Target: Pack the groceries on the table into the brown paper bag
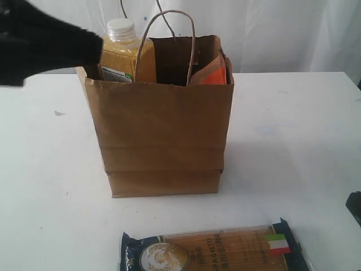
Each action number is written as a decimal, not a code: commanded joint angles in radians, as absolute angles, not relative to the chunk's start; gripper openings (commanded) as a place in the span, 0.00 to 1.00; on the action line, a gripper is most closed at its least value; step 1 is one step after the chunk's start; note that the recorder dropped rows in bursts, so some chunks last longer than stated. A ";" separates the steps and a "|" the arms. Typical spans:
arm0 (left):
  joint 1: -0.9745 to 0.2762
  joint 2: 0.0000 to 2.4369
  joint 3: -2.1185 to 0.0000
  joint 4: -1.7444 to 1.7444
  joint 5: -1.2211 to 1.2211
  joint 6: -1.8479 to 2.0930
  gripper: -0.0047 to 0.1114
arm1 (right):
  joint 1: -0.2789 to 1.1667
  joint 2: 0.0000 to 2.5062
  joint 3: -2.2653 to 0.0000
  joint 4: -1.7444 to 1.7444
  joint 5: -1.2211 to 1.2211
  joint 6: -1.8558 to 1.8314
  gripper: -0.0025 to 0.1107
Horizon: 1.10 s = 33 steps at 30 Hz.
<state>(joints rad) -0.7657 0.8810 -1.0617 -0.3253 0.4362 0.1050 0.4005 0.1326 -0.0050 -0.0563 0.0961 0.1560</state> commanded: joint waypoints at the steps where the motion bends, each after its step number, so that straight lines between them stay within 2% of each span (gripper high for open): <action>1: -0.770 0.703 -0.872 -0.328 0.307 0.059 0.04 | 0.397 0.128 0.000 -0.056 0.088 0.154 0.02; 6: -0.770 0.572 -0.708 -0.328 0.205 0.032 0.04 | 0.397 0.128 0.000 -0.056 0.088 0.154 0.02; 9: -0.770 0.535 -0.662 -0.337 0.244 -0.039 0.04 | 0.397 0.128 0.000 -0.056 0.088 0.154 0.02; 13: -0.770 0.511 -0.651 -0.230 0.285 -0.021 0.04 | 0.397 0.128 0.000 -0.056 0.088 0.154 0.02; 27: -0.770 0.511 -0.651 -0.221 0.296 -0.005 0.04 | 0.397 0.128 0.000 -0.054 0.088 0.154 0.02; 33: -0.770 0.511 -0.587 -0.221 0.209 0.133 0.04 | 0.397 0.128 0.000 -0.054 0.088 0.154 0.02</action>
